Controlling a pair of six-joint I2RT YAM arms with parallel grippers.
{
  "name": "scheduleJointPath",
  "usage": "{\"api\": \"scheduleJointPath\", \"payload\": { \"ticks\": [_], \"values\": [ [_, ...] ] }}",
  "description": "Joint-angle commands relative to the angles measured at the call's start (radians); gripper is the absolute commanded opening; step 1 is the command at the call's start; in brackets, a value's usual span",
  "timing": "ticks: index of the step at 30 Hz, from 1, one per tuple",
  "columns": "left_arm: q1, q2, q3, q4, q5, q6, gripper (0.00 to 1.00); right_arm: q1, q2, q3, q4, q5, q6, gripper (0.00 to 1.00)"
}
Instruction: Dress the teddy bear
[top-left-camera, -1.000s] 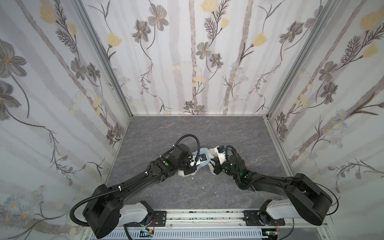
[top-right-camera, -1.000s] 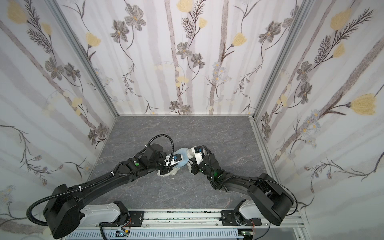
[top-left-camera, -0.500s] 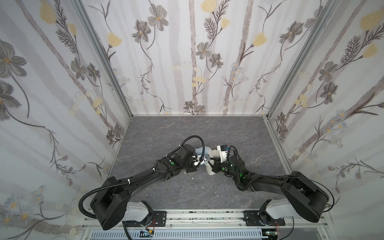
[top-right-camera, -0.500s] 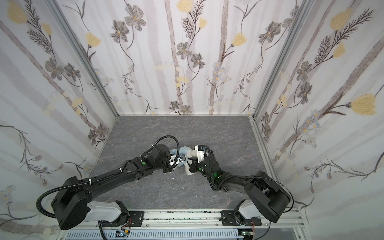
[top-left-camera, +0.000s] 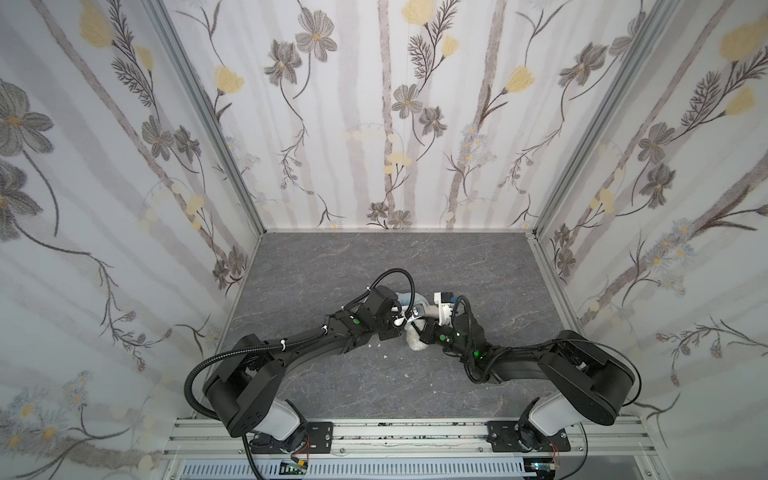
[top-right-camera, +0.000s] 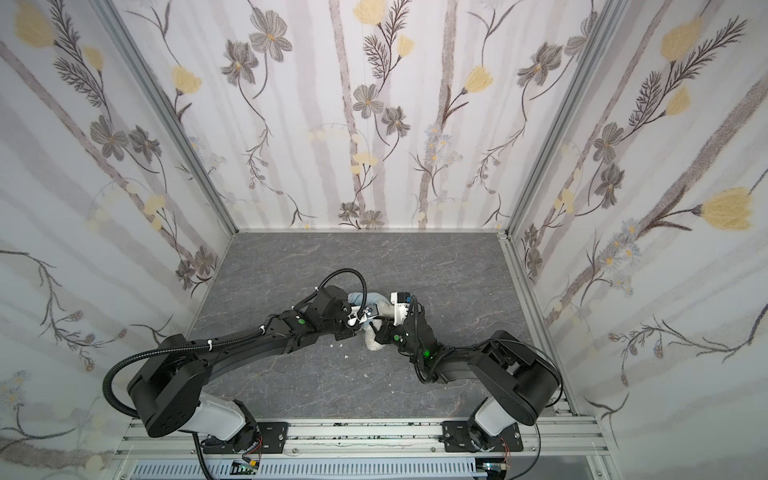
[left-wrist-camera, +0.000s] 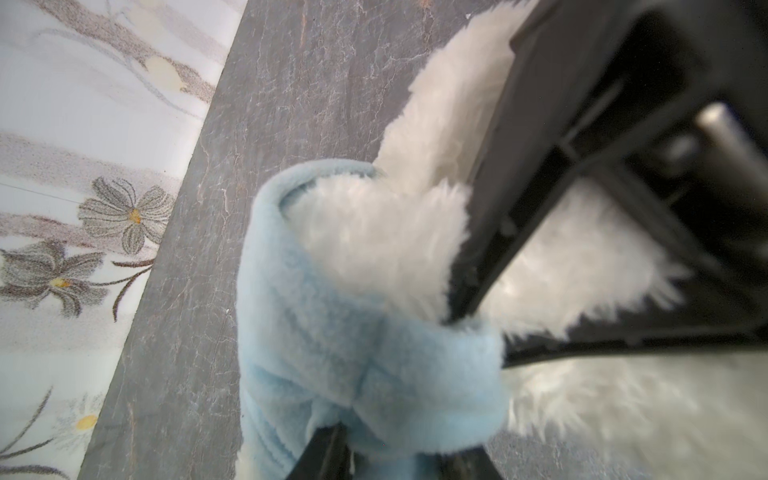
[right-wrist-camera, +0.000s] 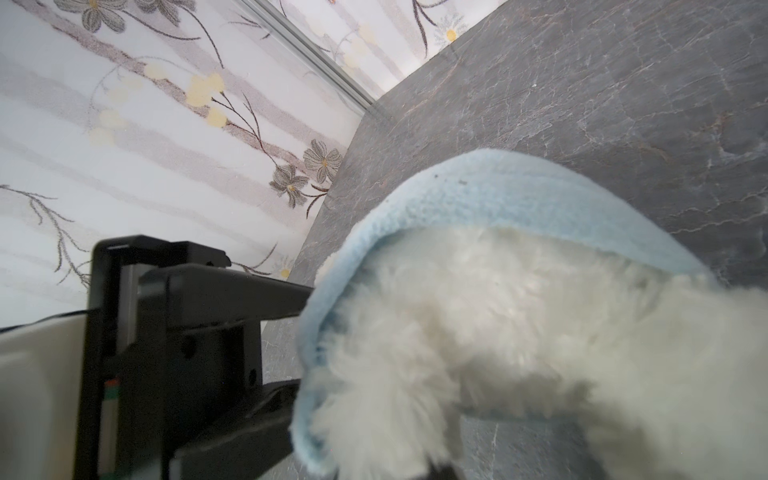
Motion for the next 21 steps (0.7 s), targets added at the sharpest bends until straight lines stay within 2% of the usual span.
{"api": "scheduleJointPath", "payload": {
  "ticks": [1,3,4,12,21],
  "values": [
    [-0.001,0.010,-0.020,0.278,0.119,-0.056,0.23,0.012,0.006,-0.003,0.244,-0.201,0.049,0.00],
    [0.000,0.021,-0.020,0.297,0.132,-0.067,0.05,0.000,0.005,-0.012,0.241,-0.202,0.047,0.00],
    [0.000,0.025,-0.015,0.297,0.129,-0.075,0.00,-0.012,0.001,-0.021,0.241,-0.203,0.048,0.00],
    [0.028,-0.105,-0.094,0.233,0.174,-0.057,0.00,-0.165,-0.108,-0.138,0.149,-0.155,-0.017,0.00],
    [0.063,-0.220,-0.132,0.196,0.228,-0.105,0.00,-0.219,-0.205,-0.192,0.087,-0.103,-0.053,0.00]
  ]
}}
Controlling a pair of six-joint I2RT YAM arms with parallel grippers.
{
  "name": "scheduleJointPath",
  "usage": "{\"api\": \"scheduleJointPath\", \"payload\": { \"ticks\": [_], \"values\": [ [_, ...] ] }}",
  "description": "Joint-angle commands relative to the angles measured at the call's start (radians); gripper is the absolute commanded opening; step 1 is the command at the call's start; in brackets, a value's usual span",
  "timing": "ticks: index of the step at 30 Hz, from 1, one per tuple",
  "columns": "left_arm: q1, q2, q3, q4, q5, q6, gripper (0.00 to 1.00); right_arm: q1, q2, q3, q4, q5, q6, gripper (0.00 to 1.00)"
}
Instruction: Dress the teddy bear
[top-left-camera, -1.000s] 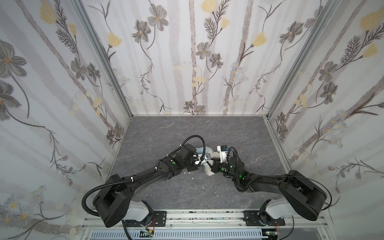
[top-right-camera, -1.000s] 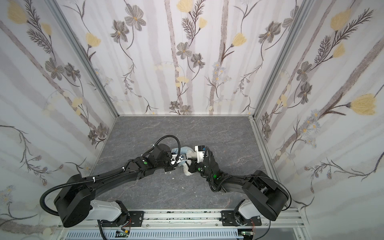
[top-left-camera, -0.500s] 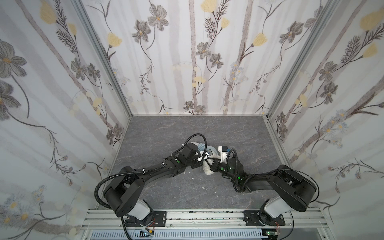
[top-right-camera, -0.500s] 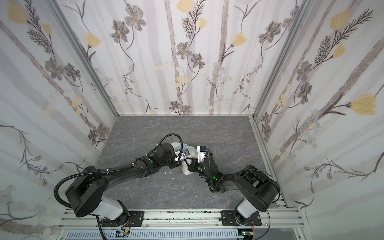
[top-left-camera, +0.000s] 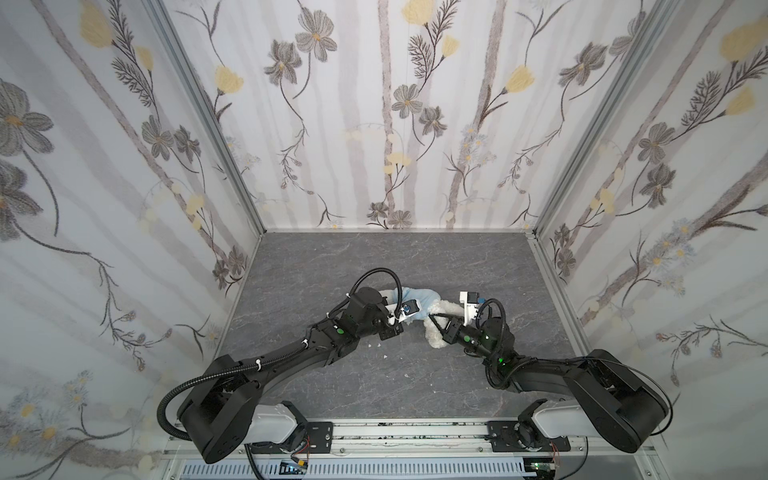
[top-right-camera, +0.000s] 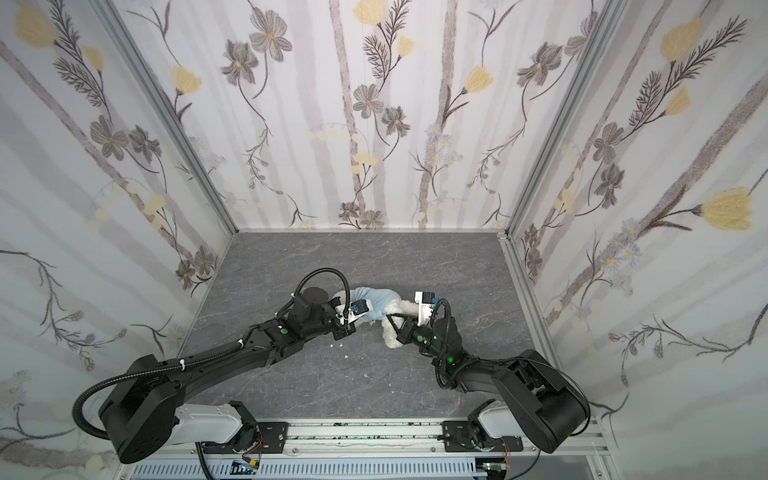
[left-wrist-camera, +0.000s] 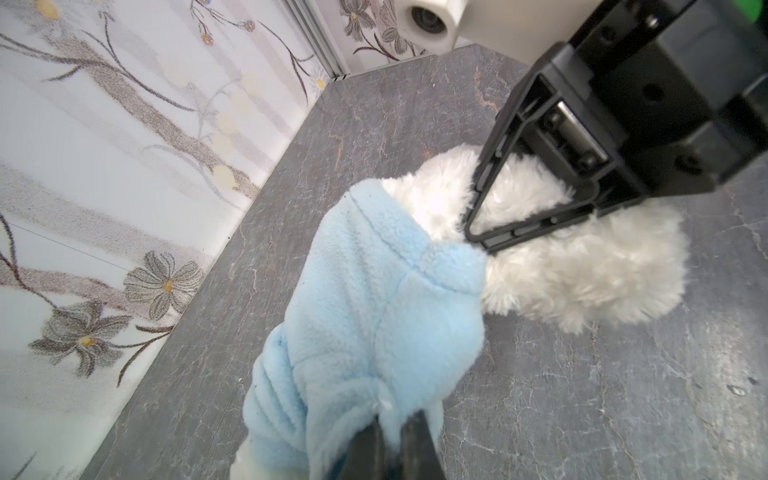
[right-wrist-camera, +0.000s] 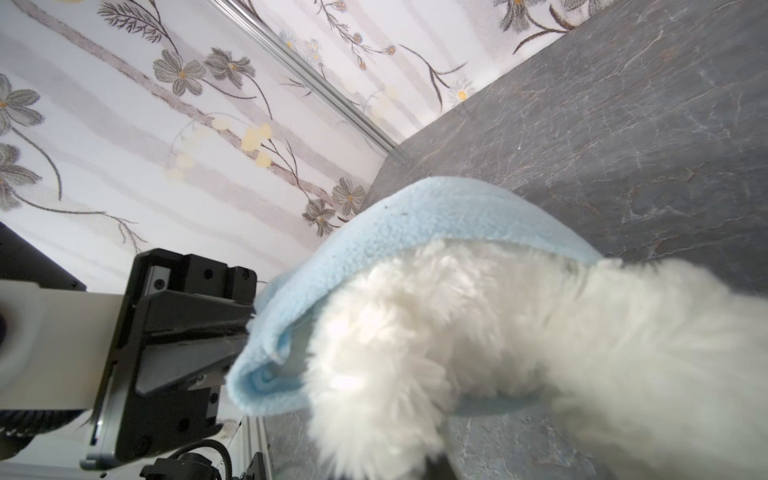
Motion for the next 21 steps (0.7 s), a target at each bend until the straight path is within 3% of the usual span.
{"api": "scheduleJointPath", "payload": {
  "ticks": [1,9,15,16,19,21],
  "values": [
    [0.022,-0.038,-0.016,0.014,0.044,-0.042,0.00,-0.020,-0.013,-0.018,0.001,0.052,-0.012,0.00],
    [0.052,-0.092,-0.032,0.021,0.096,-0.091,0.00,-0.023,-0.007,-0.017,0.026,-0.017,-0.078,0.00],
    [0.034,-0.063,-0.013,0.019,0.072,-0.114,0.00,0.038,-0.055,0.076,-0.210,0.007,-0.251,0.00],
    [0.034,-0.058,-0.008,0.018,0.062,-0.118,0.00,0.047,-0.067,0.095,-0.267,0.023,-0.289,0.04],
    [0.029,-0.046,0.006,-0.005,-0.013,-0.118,0.00,0.060,-0.127,0.137,-0.471,0.113,-0.427,0.32],
    [0.027,-0.021,0.015,-0.030,-0.041,-0.117,0.00,0.062,-0.177,0.159,-0.590,0.182,-0.513,0.43]
  ]
}}
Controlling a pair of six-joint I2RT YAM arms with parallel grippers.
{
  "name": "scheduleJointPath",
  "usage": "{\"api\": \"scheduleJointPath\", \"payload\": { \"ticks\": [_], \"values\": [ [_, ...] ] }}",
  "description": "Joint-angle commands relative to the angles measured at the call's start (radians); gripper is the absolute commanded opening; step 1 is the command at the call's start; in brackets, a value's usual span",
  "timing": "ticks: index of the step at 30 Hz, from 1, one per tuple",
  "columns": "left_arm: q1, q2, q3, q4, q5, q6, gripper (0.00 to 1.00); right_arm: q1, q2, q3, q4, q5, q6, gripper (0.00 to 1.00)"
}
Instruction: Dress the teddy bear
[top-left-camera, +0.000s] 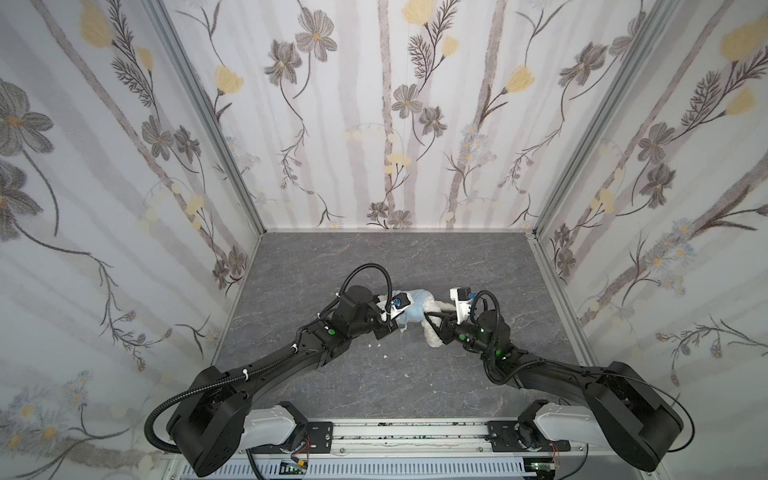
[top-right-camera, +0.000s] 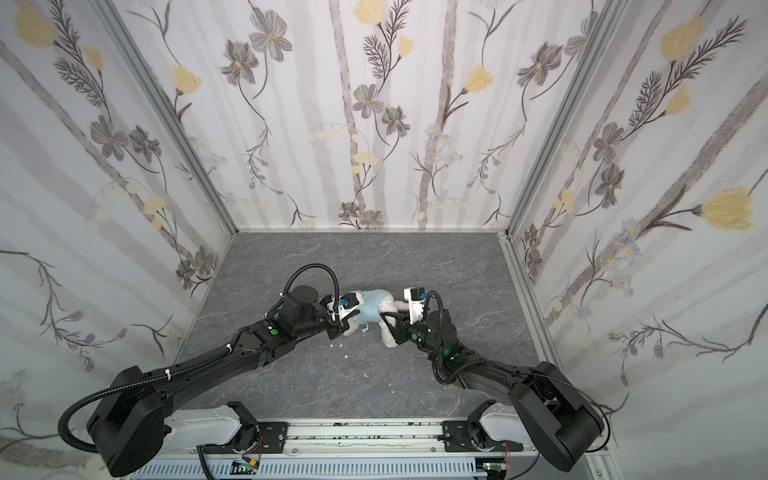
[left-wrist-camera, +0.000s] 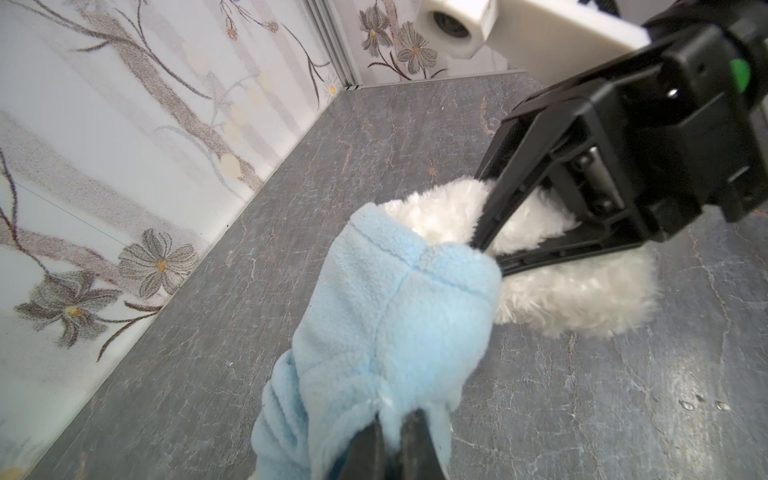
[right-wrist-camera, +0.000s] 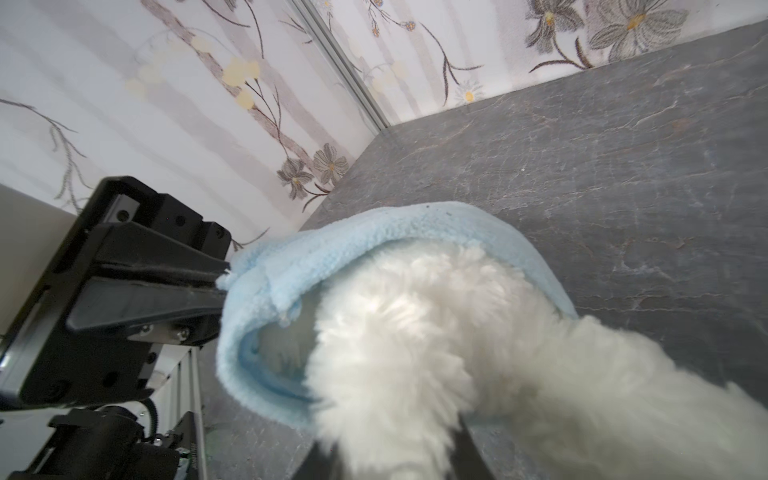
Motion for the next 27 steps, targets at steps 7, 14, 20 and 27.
{"api": "scheduleJointPath", "payload": {
  "ticks": [7,14,20,27],
  "values": [
    [-0.012,0.018,0.040,-0.069,-0.066,-0.008,0.00,0.007,-0.197,0.088,-0.457,0.226,-0.342,0.69],
    [-0.021,0.025,0.055,-0.091,-0.076,-0.010,0.00,0.081,-0.301,0.111,-0.465,0.125,-0.421,0.65],
    [-0.027,0.034,0.066,-0.098,-0.084,-0.009,0.00,0.137,-0.257,0.165,-0.451,0.093,-0.439,0.53],
    [-0.032,0.035,0.074,-0.104,-0.081,-0.006,0.00,0.136,-0.108,0.183,-0.396,0.072,-0.394,0.41]
  ]
}}
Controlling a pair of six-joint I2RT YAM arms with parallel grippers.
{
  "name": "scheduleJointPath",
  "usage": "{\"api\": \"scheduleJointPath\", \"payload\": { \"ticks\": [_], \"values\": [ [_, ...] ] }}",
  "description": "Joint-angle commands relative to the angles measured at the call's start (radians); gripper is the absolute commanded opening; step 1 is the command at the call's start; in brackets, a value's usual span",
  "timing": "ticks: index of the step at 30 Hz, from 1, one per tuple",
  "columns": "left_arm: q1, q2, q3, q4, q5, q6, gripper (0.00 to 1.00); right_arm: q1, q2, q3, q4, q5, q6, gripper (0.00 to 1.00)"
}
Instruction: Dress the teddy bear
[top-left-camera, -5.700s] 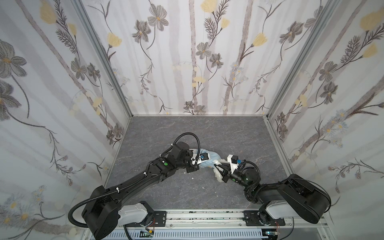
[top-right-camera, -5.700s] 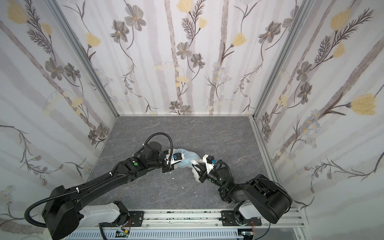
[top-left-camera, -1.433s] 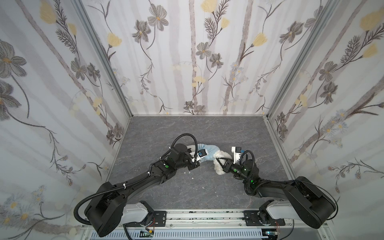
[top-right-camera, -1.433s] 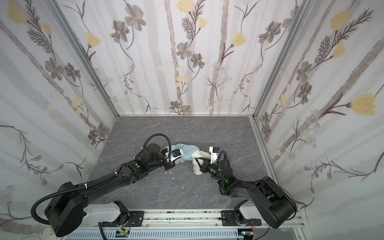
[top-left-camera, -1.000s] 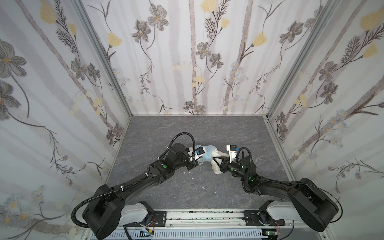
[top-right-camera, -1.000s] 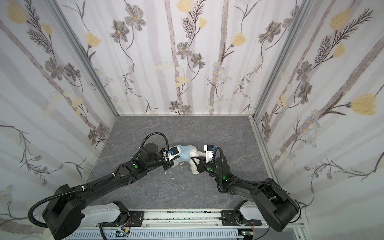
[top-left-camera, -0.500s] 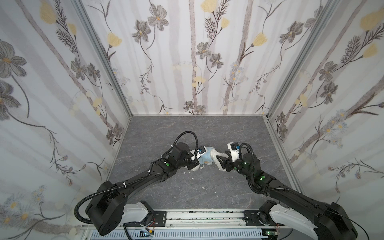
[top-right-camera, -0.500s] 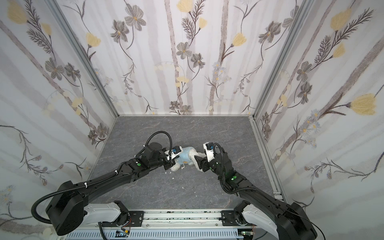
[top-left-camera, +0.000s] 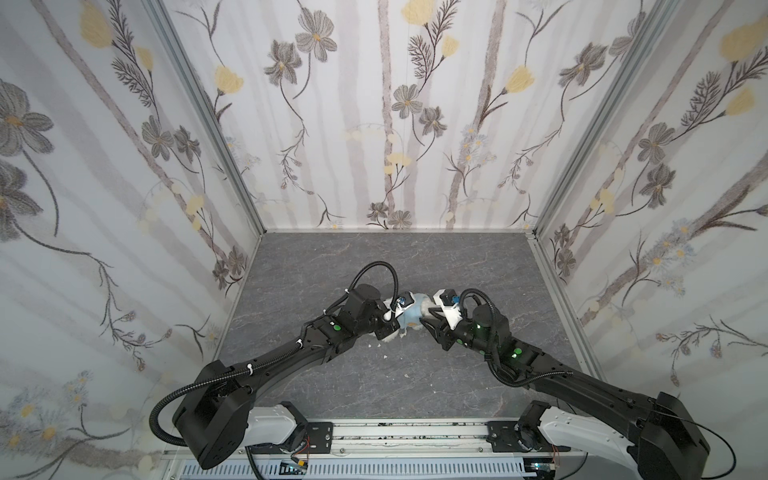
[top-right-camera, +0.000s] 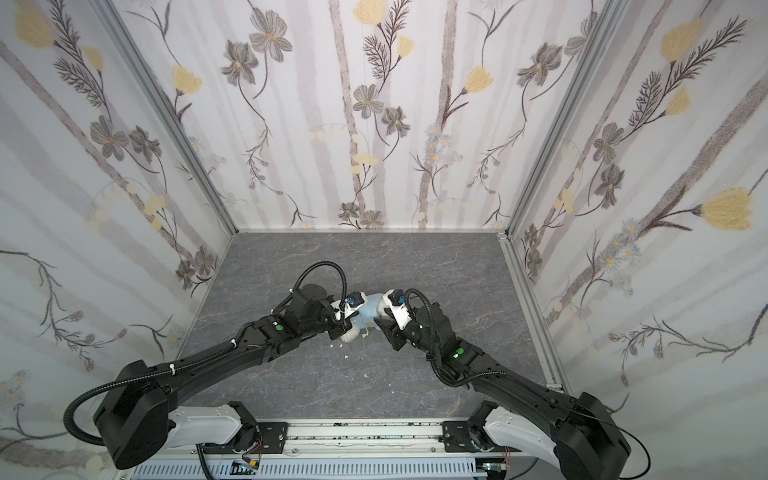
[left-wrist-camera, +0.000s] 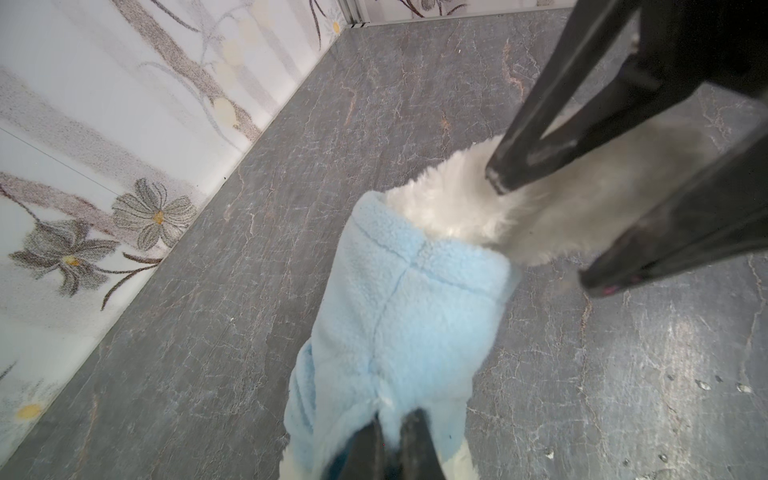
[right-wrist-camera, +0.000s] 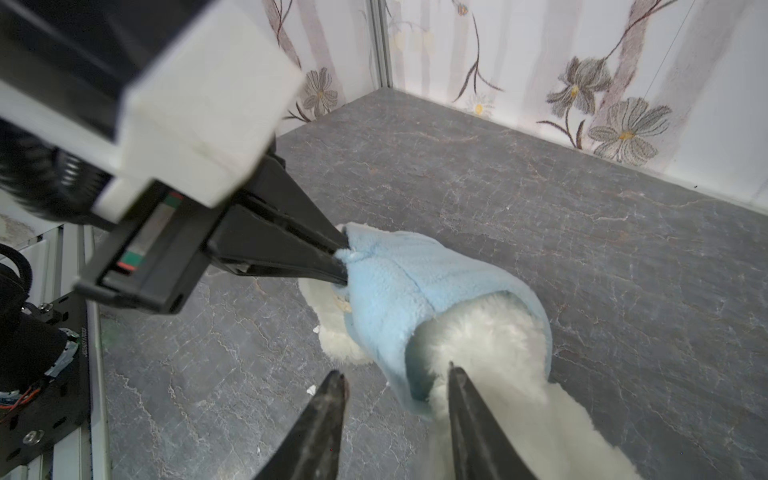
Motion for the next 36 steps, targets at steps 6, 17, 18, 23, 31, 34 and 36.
{"api": "scheduleJointPath", "payload": {
  "ticks": [6,17,18,23,31,34,36],
  "values": [
    [-0.004,0.001,0.012,0.025,0.005,0.011,0.00,0.000,0.098,0.010,0.131,-0.041,0.037,0.30],
    [-0.002,-0.031,-0.010,0.004,0.013,0.040,0.00,-0.078,0.083,-0.064,0.232,-0.100,0.134,0.00],
    [-0.002,-0.031,-0.017,-0.004,0.019,0.051,0.00,-0.108,0.066,-0.088,0.260,-0.144,0.163,0.00],
    [-0.003,-0.071,-0.029,-0.026,0.054,0.084,0.14,-0.169,0.023,-0.165,0.346,-0.343,0.230,0.00],
    [-0.004,-0.050,-0.010,-0.036,0.087,0.093,0.21,-0.196,0.027,-0.202,0.390,-0.379,0.245,0.00],
    [-0.007,-0.049,0.000,-0.041,0.106,0.097,0.20,-0.206,0.039,-0.208,0.398,-0.378,0.249,0.00],
    [-0.014,-0.062,-0.001,-0.042,0.117,0.113,0.19,-0.210,0.045,-0.208,0.403,-0.382,0.254,0.00]
  ]
}}
